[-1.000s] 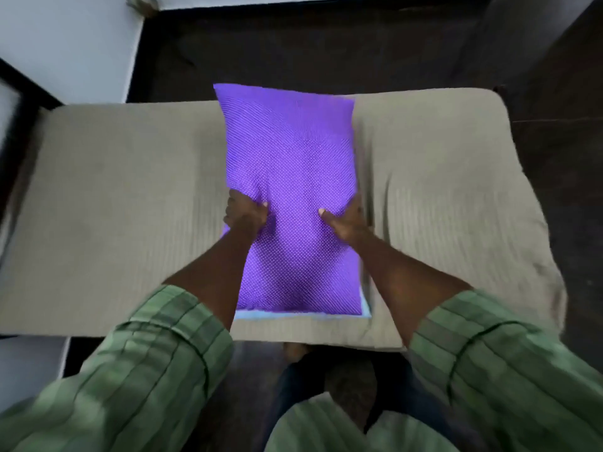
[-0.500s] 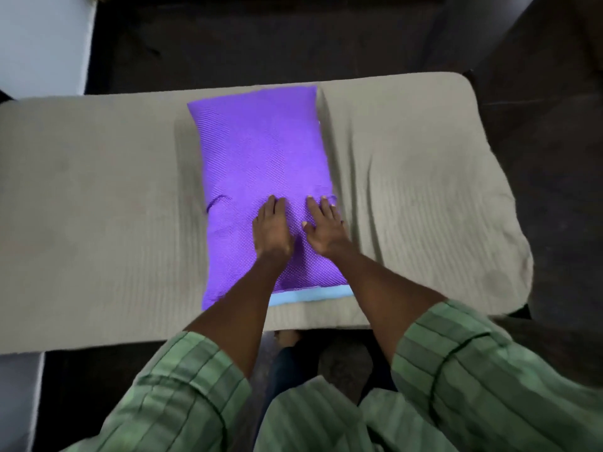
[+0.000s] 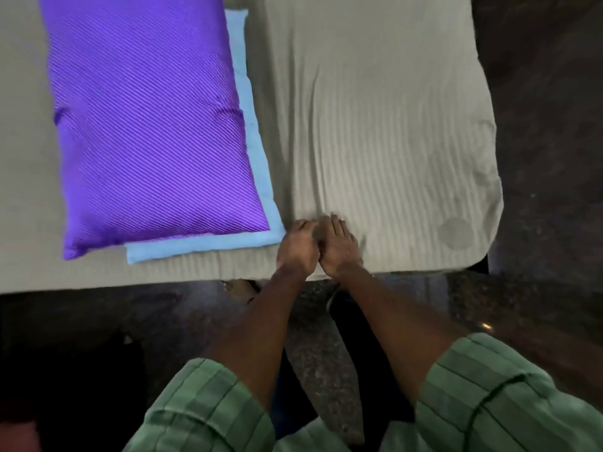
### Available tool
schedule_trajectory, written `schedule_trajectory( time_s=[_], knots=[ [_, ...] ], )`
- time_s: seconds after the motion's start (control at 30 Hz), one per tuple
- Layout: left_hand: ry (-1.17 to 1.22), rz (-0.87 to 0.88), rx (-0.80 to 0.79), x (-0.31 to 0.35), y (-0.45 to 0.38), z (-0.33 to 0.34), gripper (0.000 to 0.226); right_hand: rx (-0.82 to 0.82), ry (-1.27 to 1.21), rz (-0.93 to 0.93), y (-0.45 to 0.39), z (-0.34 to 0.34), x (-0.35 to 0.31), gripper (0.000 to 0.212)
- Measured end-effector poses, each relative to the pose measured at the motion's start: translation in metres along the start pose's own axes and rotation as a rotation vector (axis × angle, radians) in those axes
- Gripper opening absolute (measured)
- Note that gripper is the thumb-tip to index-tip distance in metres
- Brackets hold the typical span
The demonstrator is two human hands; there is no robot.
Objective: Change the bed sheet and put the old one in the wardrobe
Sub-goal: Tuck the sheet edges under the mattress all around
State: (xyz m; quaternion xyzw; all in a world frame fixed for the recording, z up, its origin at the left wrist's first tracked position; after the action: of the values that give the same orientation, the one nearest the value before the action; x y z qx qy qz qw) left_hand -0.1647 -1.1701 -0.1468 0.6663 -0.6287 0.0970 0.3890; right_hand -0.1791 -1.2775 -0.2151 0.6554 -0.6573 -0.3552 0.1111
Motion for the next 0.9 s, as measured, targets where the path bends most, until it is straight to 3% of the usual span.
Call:
schedule_trajectory(
  time_s=[0.17, 0.27, 0.43, 0.53, 0.6, 0.7, 0.8, 0.9],
  knots=[
    [-0.034, -0.191, -0.001, -0.042, 0.012, 0.078, 0.033, 0.040, 0.005, -0.089, -0.014, 0.042, 0.054, 0.063],
    [-0.127, -0.187, 0.012, -0.045, 0.029, 0.105, 0.036, 0.176, 0.122, -0.163, -0.005, 0.057, 0.092, 0.064],
    [-0.194, -0.124, 0.089, -0.026, 0.028, 0.138, 0.038, 0.359, 0.200, -0.121, 0.004, 0.049, 0.151, 0.064],
    [-0.140, -0.132, 0.144, -0.012, 0.033, 0.157, 0.037, 0.504, 0.063, 0.075, 0.024, 0.040, 0.163, 0.056],
    [-0.074, -0.195, 0.202, -0.010, 0.035, 0.160, 0.033, 0.623, -0.041, 0.375, 0.044, 0.033, 0.191, 0.043],
    [-0.076, -0.218, 0.228, -0.011, 0.039, 0.167, 0.032, 0.570, -0.421, 0.726, 0.063, 0.051, 0.231, 0.050],
    [-0.135, -0.208, 0.243, -0.008, 0.047, 0.176, 0.038, 0.509, -0.692, 0.814, 0.063, 0.066, 0.249, 0.056],
    [-0.256, -0.175, 0.263, 0.003, 0.050, 0.182, 0.055, 0.550, -0.936, 0.893, 0.062, 0.070, 0.258, 0.059]
  ],
)
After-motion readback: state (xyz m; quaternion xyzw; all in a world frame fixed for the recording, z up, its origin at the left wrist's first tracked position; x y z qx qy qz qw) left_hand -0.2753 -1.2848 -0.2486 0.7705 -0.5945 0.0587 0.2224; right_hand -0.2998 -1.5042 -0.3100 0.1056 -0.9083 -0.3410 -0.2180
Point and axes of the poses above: each hand's wrist, its own y-axis away from the middle knuckle, its own z-axis out of the palm, x = y × z, the point moved 9 cm from there along -y, towards the middle knuckle, and after that the axes turned 3 degrees about y, right-handed, at the moved point
